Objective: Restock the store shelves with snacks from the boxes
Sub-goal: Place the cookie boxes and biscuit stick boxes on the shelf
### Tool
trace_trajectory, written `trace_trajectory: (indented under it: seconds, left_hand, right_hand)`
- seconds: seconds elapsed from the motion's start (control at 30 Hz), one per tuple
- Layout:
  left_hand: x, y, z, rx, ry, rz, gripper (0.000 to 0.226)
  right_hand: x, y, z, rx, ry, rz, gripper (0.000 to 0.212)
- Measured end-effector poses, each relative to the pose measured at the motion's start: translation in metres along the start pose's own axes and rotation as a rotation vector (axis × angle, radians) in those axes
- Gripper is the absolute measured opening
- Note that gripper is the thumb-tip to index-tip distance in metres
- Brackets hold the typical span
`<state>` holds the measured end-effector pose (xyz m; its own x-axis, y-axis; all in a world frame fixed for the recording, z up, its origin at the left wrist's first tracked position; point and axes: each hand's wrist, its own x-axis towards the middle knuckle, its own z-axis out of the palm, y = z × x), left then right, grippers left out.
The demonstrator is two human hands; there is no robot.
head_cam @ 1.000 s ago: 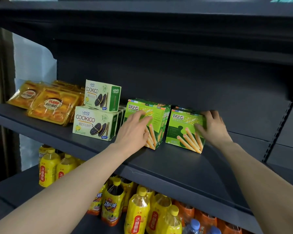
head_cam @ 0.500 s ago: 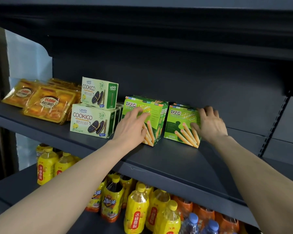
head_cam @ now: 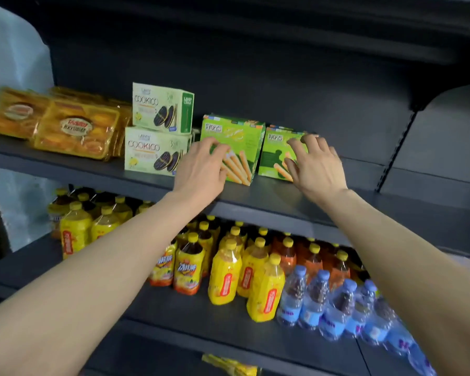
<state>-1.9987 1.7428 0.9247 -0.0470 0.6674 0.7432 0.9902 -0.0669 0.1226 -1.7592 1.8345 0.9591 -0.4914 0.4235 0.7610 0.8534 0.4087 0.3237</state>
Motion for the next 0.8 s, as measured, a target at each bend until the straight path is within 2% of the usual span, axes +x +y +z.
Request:
trace_trajectory:
  seconds: [0.27,0.5,0.7,0.8]
  left_hand:
    - [-0.111,-0.076,-0.028,-0.038,-0.025,-0.041,0.047]
    - [-0.244,-0.172,-0.006,-0.029,-0.128,-0.231,0.041]
    - [-0.406,-0.241,0.041,0.029,-0.340,-0.458,0.040]
    - [-0.496,-0.260,0.062,0.083,-0.453,-0.637,0.039]
  right_hand:
    - [-0.057,-0.137,-0.030,0.138,0.010,-0.073,0.038]
    - [-0.146,-0.273,0.014,0.330,-0.139,-0.151,0.035]
    - [-0.263,-0.390,0.090,0.519,-0.399,-0.240,0.034]
    - [-0.326,-0.446,0.125,0.613,-0.571,-0.297,0.035]
